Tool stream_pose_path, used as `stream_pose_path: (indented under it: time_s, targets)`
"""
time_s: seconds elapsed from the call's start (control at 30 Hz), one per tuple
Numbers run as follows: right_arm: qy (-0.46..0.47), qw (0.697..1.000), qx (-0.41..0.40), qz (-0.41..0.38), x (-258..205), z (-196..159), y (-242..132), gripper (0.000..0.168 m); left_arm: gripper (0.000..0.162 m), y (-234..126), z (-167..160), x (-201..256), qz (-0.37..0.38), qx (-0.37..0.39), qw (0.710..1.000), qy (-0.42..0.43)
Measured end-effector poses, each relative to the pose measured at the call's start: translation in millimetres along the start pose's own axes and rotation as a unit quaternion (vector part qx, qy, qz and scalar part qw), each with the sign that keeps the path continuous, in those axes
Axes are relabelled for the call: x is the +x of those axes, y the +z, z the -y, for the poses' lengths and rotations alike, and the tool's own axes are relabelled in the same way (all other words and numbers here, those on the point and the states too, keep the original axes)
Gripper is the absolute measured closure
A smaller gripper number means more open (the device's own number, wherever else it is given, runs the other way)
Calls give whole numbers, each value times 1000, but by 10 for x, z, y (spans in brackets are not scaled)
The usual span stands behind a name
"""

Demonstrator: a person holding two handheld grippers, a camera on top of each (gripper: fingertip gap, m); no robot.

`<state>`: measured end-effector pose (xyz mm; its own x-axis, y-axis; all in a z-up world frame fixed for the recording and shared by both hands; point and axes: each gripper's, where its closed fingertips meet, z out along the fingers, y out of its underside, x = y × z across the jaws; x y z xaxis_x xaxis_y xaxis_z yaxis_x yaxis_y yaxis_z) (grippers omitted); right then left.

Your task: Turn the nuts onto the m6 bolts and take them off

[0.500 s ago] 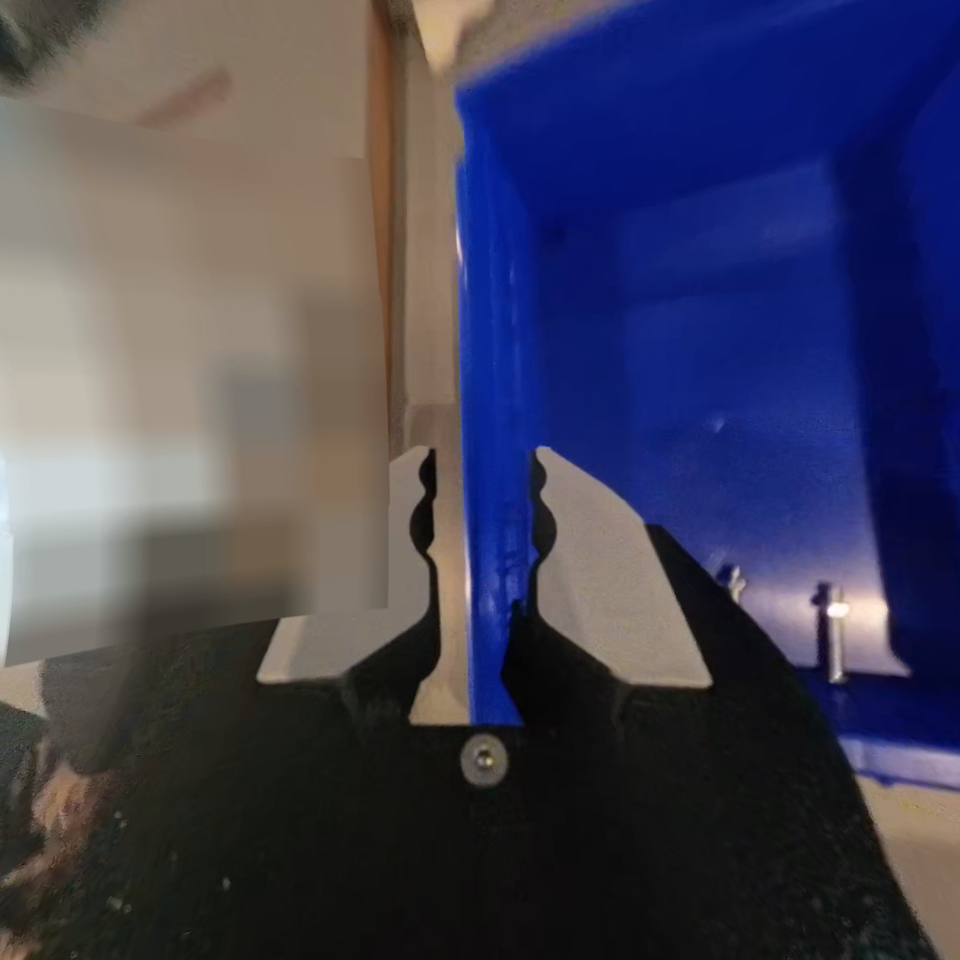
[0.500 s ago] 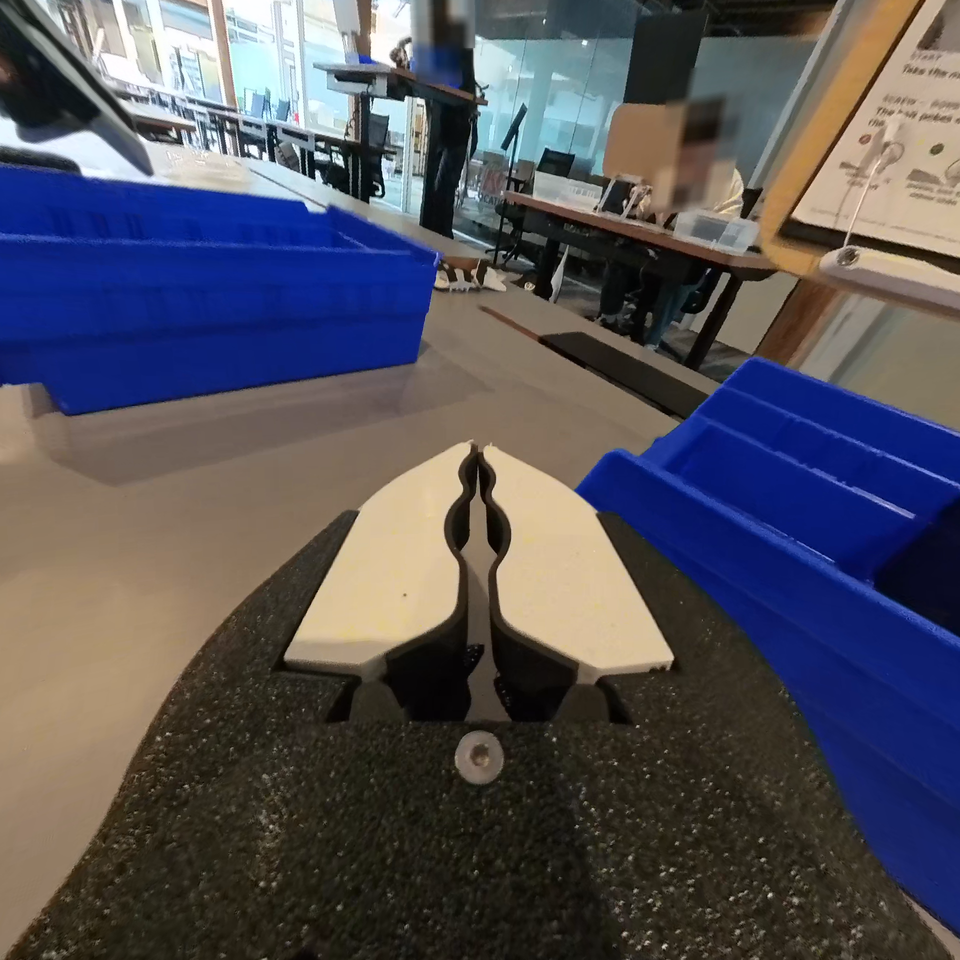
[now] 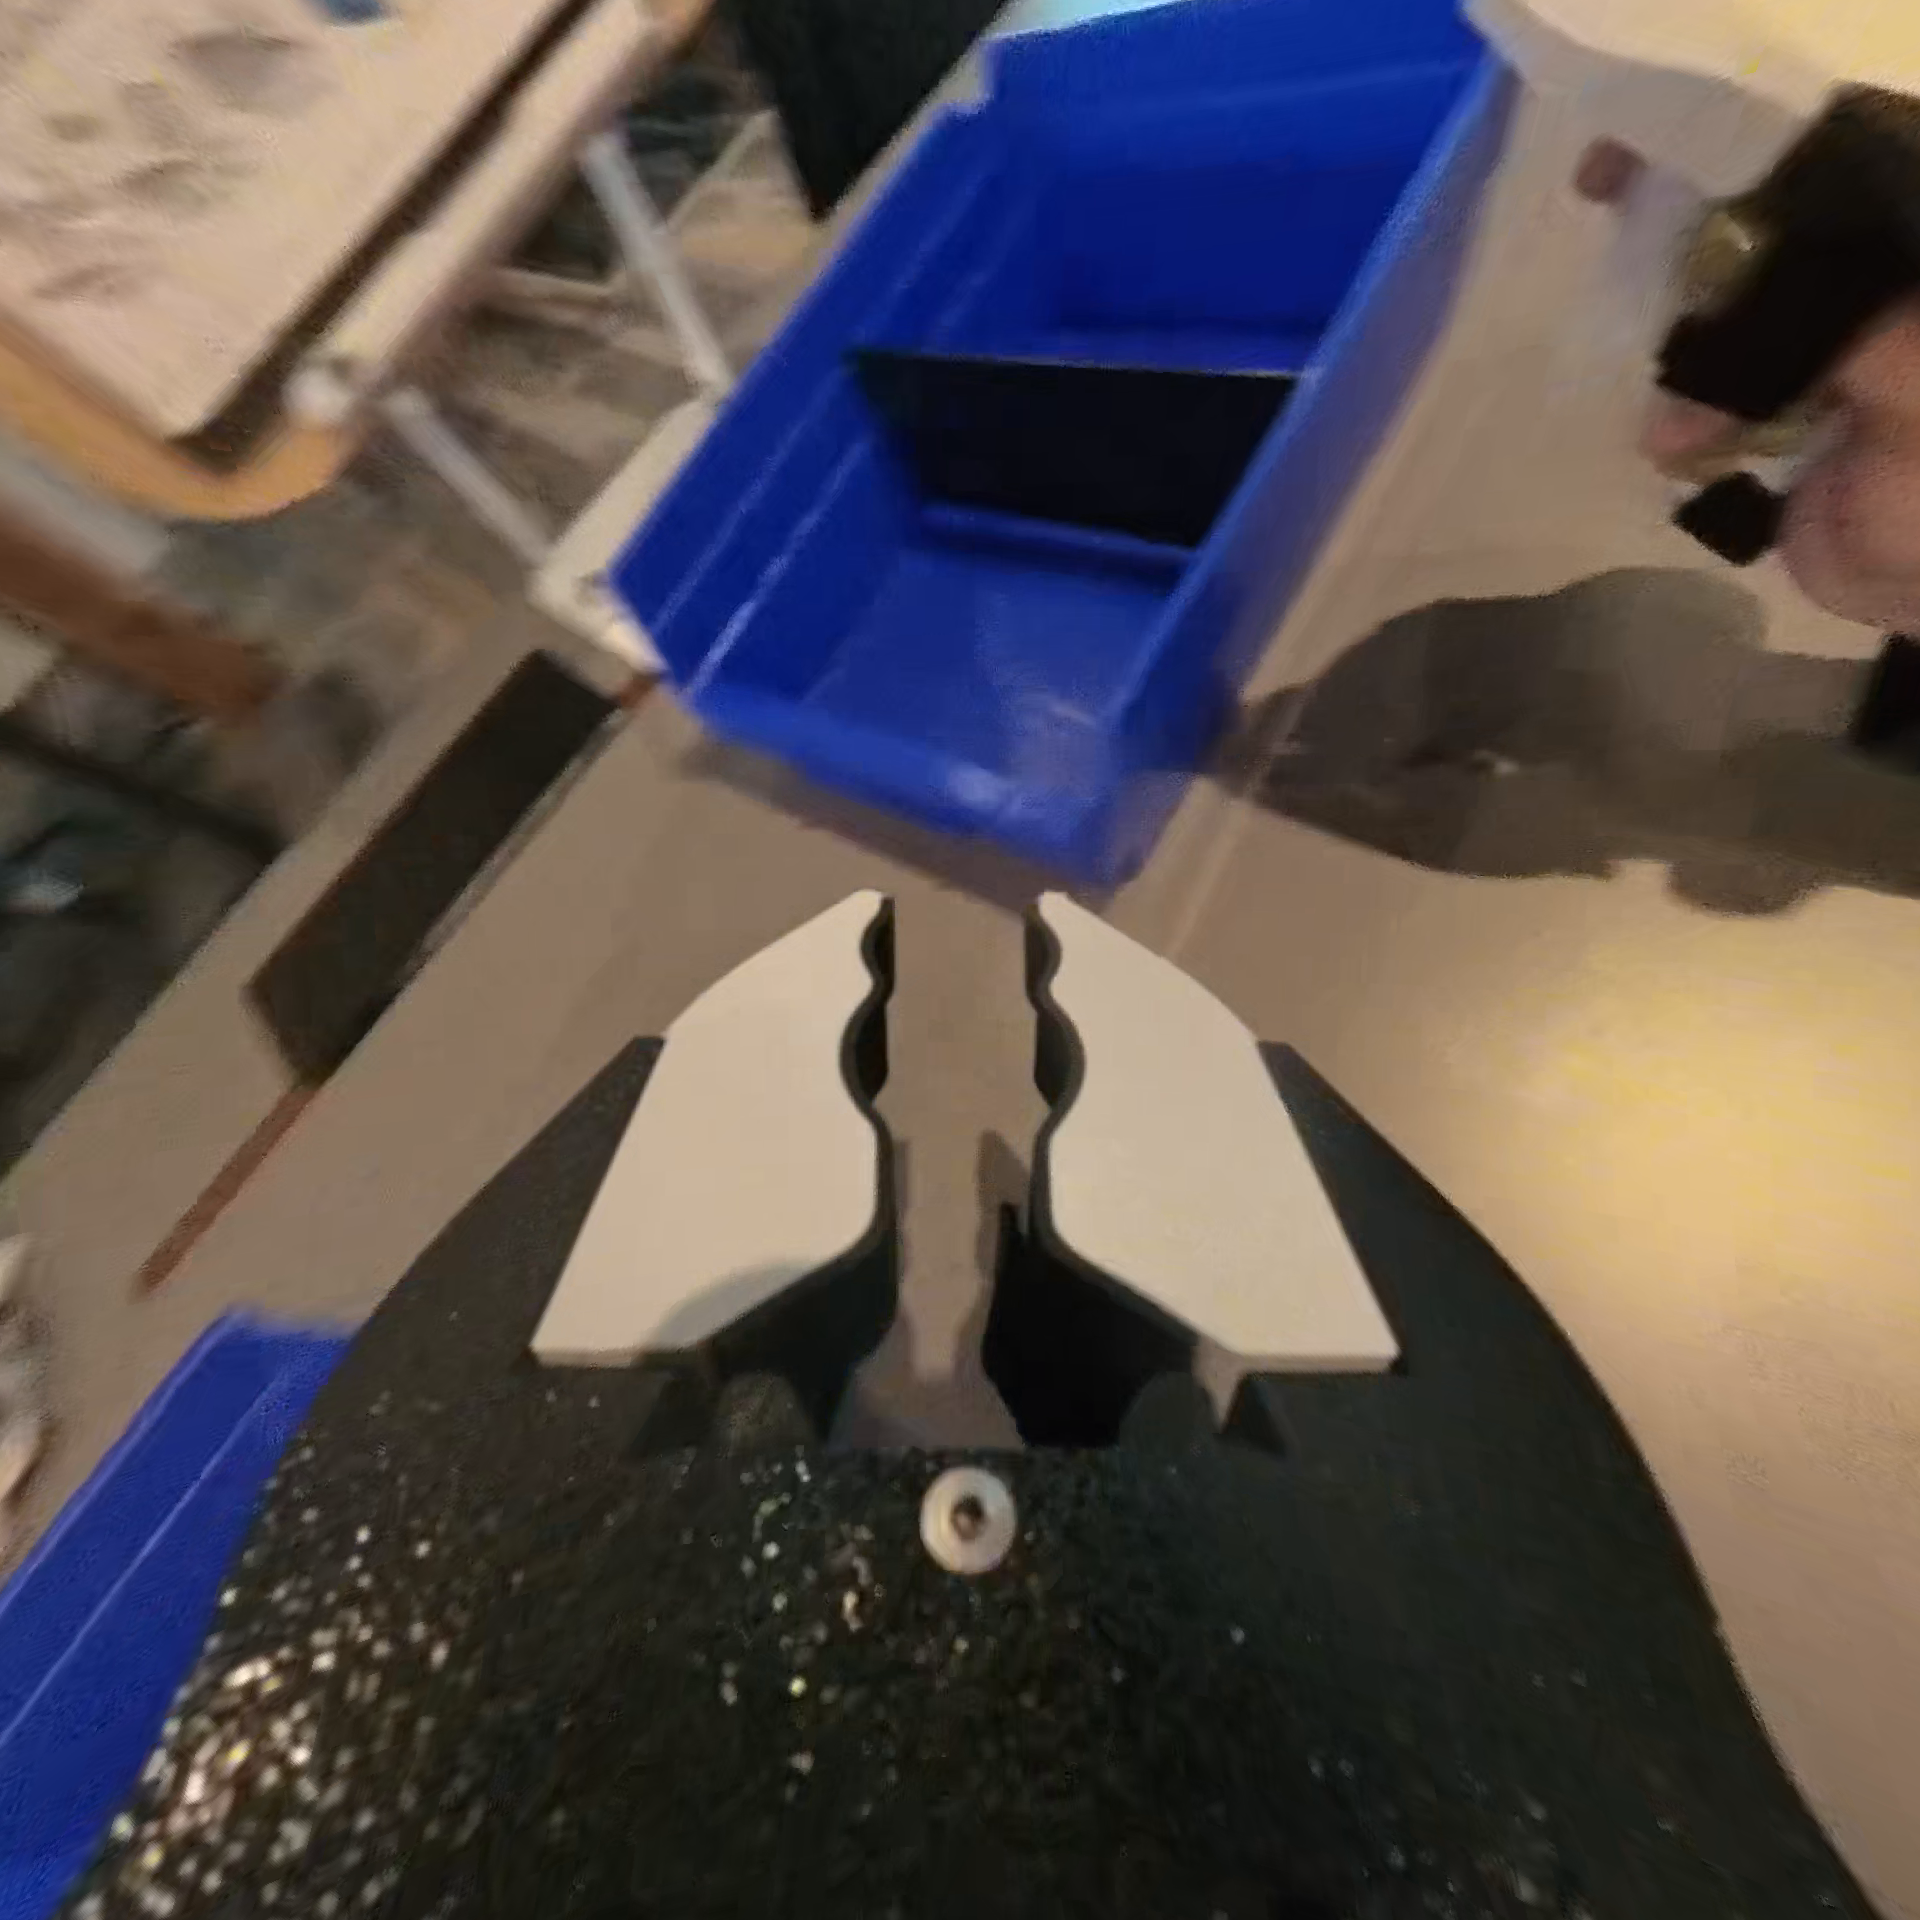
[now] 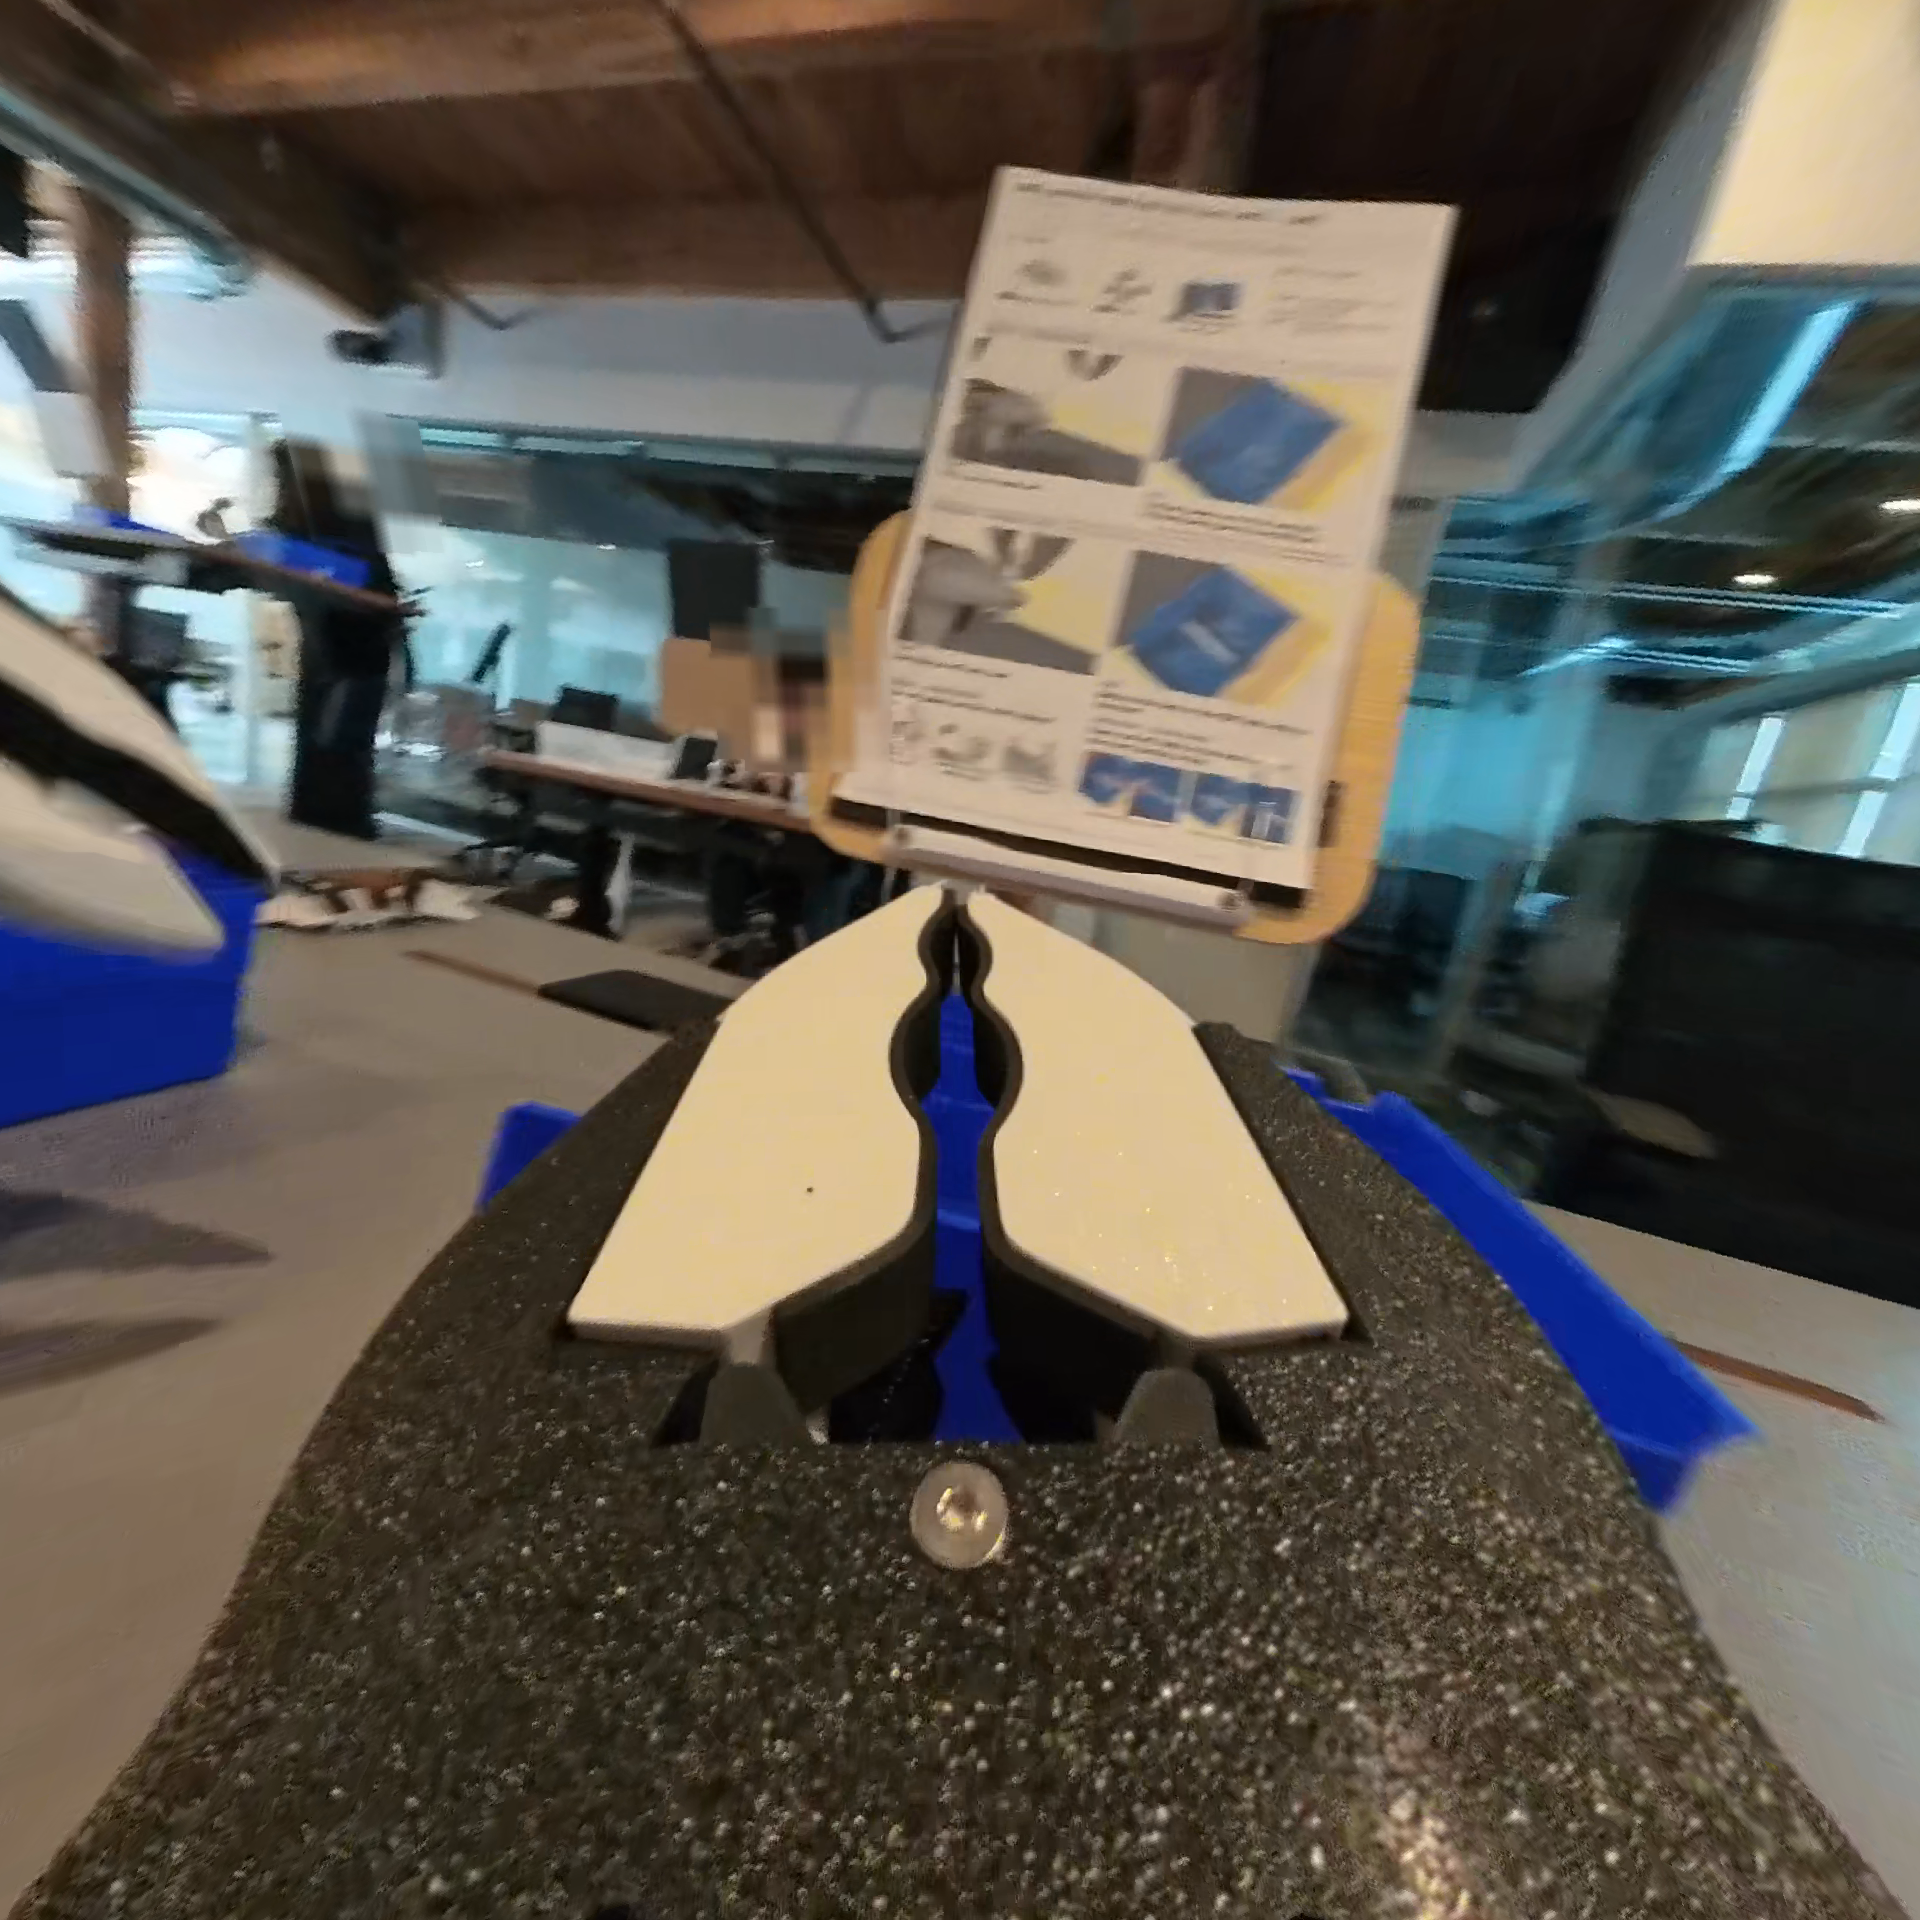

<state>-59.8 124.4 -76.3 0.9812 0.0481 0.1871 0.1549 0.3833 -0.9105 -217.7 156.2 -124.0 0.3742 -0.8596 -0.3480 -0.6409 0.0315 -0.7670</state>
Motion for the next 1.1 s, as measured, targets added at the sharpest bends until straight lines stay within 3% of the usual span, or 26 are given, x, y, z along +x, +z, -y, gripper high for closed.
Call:
stream_pose_path:
  time_s: [0.07, 0.17, 0.33, 0.47, 0.57, 0.67, 0.73, 0.83, 0.97, 1.03, 1.1]
  targets:
    - [0, 999, 0, -39, 268, -28, -37, 168, 128, 319, 109, 275, -57, 3, 998, 19]
    - [12, 996, 4, -89, 606, -39, -117, 168, 102, 612, 252, 565, -121, 1, 993, 11]
    - [33, 990, 29, -136, 939, 57, -255, 168, 84, 949, 17, 591, -102, -117, 987, 35]
    - [31, 986, 38, -157, 1060, 95, -323, 168, 81, 994, -24, 771, -128, -150, 980, 21]
    - [27, 984, 43, -171, 1134, 126, -375, 168, 75, 927, 151, 1129, -219, -121, 968, -30]
    - [20, 980, 53, -192, 1258, 201, -472, 168, 72, 744, 446, 1634, -360, -51, 927, -91]
    - [19, 975, 65, -210, 1372, 279, -570, 168, 71, 614, 607, 1773, -400, 6, 910, -110]
    - [32, 969, 75, -231, 1519, 370, -707, 168, 74, 475, 805, 1440, -319, 136, 929, -127]
    - [64, 971, -5, -231, 1613, 209, -657, 166, 97, 205, 683, 303, -41, 288, 944, -157]
    - [89, 971, -83, -204, 1573, 31, -568, 130, 102, 109, 410, -176, 82, 294, 937, -167]
    - [154, 961, -170, -154, 1419, -198, -501, 105, 103, 104, 161, -399, 143, 280, 934, -169]
